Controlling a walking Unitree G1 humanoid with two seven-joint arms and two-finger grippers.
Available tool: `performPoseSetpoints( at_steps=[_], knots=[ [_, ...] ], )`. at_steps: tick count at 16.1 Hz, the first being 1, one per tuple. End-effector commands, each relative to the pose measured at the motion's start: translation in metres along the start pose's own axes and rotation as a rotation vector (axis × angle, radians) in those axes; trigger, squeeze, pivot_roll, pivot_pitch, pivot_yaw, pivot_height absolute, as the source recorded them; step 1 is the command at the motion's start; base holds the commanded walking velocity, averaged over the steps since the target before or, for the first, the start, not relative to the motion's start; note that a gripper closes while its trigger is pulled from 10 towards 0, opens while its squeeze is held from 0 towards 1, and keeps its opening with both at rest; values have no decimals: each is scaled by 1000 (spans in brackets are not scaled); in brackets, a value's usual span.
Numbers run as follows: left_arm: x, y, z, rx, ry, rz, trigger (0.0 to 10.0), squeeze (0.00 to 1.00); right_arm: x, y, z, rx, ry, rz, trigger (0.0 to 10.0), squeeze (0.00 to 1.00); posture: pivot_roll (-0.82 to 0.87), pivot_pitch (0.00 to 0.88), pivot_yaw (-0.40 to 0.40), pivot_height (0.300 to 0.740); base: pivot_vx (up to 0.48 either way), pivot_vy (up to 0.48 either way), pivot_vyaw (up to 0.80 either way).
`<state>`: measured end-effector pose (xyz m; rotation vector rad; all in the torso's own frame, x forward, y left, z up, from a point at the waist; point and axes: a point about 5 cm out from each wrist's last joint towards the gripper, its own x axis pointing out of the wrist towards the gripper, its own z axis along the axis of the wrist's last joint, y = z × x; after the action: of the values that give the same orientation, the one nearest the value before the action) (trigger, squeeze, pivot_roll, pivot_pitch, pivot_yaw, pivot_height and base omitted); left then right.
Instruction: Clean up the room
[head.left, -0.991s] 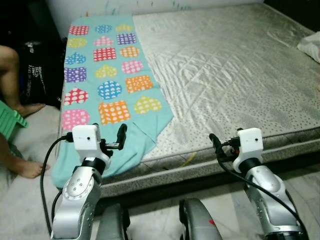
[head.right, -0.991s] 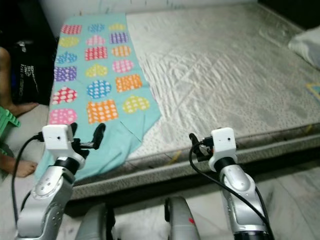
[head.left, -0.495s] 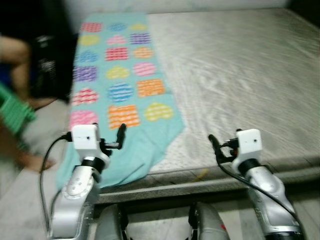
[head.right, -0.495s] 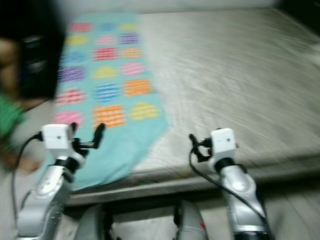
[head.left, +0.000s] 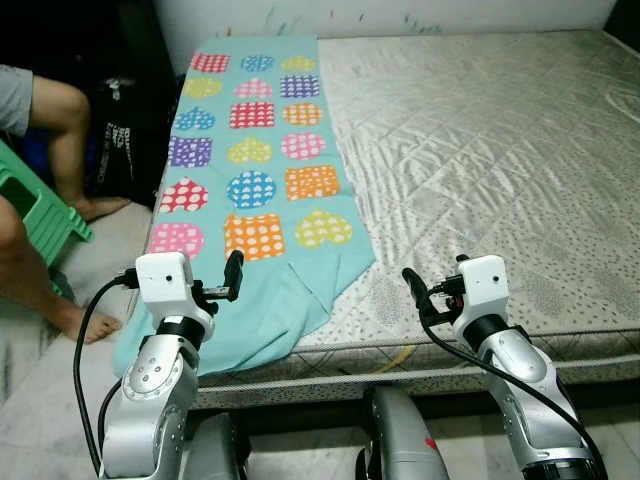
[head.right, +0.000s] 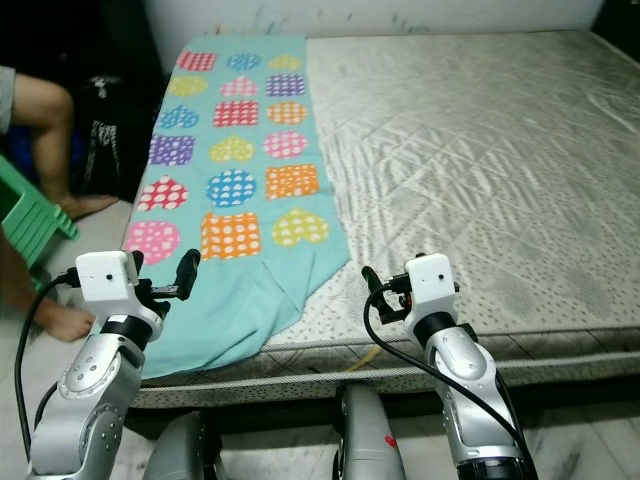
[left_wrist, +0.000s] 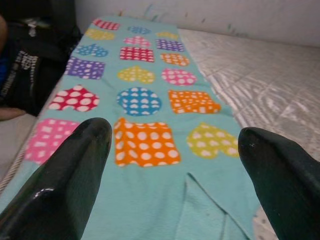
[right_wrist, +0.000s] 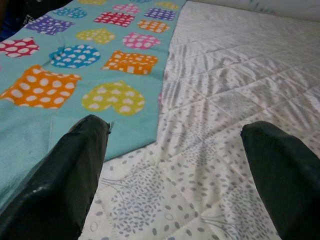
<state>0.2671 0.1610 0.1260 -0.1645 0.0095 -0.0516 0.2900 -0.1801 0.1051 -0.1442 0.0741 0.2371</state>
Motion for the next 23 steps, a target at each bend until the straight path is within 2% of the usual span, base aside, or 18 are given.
performPoseSetpoints(
  at_steps=[1, 9, 14, 18, 23],
  knots=[
    [-1, 2, 0, 2, 5, 9, 10000, 0, 1, 0, -1, -5, 2, 2, 10000, 0, -151, 108, 23, 595, 0, 480, 0],
    [-1, 2, 0, -3, 3, 1, 10000, 0, 0, 0, -2, -4, 7, -6, 10000, 0, -152, 118, 27, 595, 0, 480, 0],
    [0, 2, 0, 4, 3, 4, 10000, 0, 1, 0, -2, 21, 6, -14, 10000, 0, -151, 120, 27, 595, 0, 0, 0],
    [-7, 3, -3, 0, 17, 18, 10000, 0, -7, 2, -5, 27, 17, -10, 10000, 0, -150, 143, 28, 569, 0, 0, 0],
    [-10, 2, -4, 0, 31, 17, 10000, 0, -14, 1, -7, 31, 31, -14, 10000, 0, -153, 178, 34, 561, 0, 0, 0]
  ],
)
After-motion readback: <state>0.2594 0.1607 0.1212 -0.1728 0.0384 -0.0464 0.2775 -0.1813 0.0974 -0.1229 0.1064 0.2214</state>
